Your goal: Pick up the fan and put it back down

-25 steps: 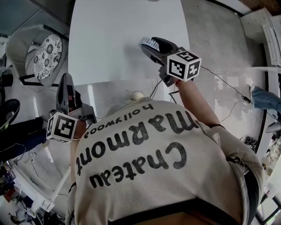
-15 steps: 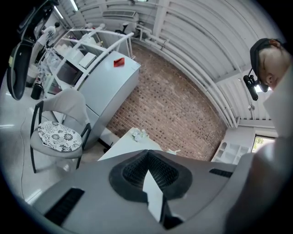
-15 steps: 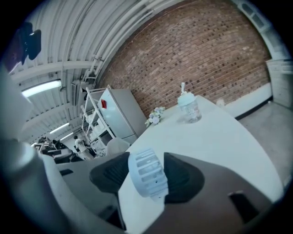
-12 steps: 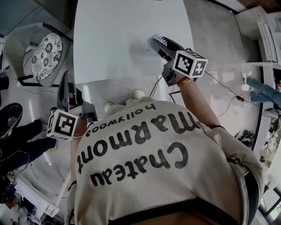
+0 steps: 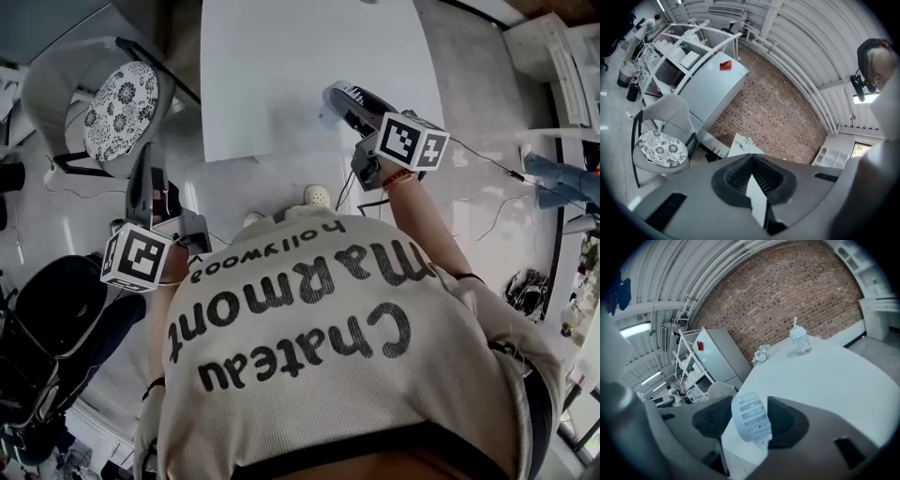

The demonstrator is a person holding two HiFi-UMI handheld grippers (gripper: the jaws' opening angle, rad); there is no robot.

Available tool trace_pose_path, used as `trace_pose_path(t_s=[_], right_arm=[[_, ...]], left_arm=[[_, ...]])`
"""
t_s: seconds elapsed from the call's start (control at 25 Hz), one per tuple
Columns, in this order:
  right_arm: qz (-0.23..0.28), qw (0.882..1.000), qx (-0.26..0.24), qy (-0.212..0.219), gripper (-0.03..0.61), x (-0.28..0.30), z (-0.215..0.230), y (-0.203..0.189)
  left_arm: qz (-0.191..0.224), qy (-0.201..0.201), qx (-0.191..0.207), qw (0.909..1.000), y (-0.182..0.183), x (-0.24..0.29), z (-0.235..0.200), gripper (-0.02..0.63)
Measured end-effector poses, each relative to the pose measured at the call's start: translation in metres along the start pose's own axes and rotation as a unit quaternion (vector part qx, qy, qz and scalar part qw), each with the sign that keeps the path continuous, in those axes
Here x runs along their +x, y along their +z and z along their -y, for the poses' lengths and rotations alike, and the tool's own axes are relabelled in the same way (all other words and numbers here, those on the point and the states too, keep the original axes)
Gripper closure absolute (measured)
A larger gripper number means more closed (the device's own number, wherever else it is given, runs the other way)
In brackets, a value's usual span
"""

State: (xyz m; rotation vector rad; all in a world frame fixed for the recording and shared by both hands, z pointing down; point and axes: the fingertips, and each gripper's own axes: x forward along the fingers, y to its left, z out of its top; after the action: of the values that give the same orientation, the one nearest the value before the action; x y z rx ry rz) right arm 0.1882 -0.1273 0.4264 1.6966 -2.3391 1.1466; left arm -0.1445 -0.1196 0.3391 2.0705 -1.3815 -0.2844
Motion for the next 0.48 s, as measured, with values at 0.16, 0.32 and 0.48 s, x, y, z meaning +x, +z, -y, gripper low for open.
trace_pose_path(t_s=[0.16, 0.32, 0.48], right_arm=[[-0.009, 1.000, -0.004, 0.010, 0.345, 0.012, -0.034, -0.013], [-0.016, 1.000, -0.009, 0.022, 0.345, 0.019, -0.060, -0.018], [-0.022, 0.999, -0.016, 0.030, 0.345, 0.039, -0.098, -0.037]], left_arm=[[0.004, -0.002, 0.006, 1.0000, 0.018, -0.012, -0.022, 0.614], [0.006, -0.007, 0.001, 1.0000, 0.028, -0.018, -0.032, 0.614], [0.003, -0.013, -0.012, 0.9998, 0.036, -0.035, -0.063, 0.614]])
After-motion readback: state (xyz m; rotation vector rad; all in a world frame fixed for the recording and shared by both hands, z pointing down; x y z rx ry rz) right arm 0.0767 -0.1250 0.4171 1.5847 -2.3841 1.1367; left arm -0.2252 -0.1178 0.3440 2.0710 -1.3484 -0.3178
